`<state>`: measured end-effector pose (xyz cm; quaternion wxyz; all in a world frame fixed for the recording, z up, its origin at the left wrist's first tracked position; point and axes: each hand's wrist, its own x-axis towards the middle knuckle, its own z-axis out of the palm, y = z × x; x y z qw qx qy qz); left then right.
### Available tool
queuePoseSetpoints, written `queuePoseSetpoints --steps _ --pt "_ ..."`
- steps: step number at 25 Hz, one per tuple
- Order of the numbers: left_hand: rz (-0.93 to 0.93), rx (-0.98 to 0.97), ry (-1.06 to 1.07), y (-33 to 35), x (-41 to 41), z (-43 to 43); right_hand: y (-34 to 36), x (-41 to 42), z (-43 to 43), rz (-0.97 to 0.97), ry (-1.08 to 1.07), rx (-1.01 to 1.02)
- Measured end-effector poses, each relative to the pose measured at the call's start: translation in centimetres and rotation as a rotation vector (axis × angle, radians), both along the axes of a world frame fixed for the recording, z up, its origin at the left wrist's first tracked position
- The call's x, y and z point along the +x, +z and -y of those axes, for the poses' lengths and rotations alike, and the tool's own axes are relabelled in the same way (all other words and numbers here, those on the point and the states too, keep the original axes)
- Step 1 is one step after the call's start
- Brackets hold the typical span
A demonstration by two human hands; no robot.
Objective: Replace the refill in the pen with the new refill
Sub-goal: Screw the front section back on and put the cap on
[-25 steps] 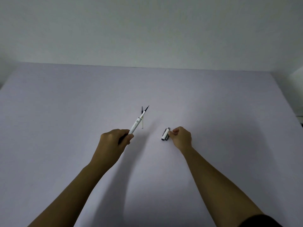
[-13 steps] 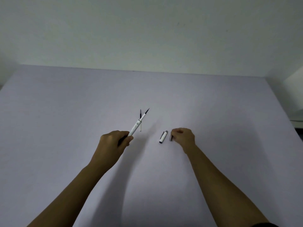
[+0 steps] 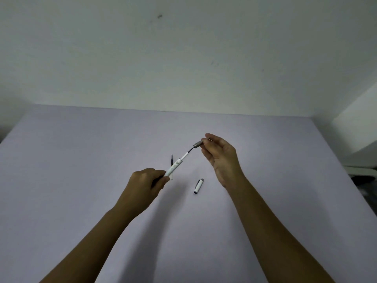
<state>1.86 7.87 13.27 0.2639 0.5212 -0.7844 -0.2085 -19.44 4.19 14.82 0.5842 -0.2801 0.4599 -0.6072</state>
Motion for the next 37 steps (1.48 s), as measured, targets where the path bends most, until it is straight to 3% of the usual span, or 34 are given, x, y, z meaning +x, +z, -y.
queuePoseSetpoints --steps 10,15,20,26,35,37 --pt "0.056 -0.024 -0.046 1.9 1.4 0.5 0.2 0.8 -1.5 -0.236 0.081 -0.044" --pt "0.025 -0.044 -0.026 3.1 2.2 1.3 -0.1 0.4 -3.1 -0.269 0.141 -0.132" --pt "-0.053 -0.035 -0.004 3.2 1.9 0.7 0.1 0.6 -4.1 -0.379 0.065 -0.218" --pt "-0.122 -0.048 0.009 3.1 1.4 -0.1 0.5 1.2 -4.9 -0.422 0.078 -0.205" --pt "-0.127 -0.112 -0.020 3.3 2.8 -0.9 1.5 2.6 -4.9 -0.775 0.061 -0.231" --pt "-0.138 -0.118 0.002 3.0 2.9 -1.2 1.8 3.1 -4.7 -0.776 0.052 -0.261"
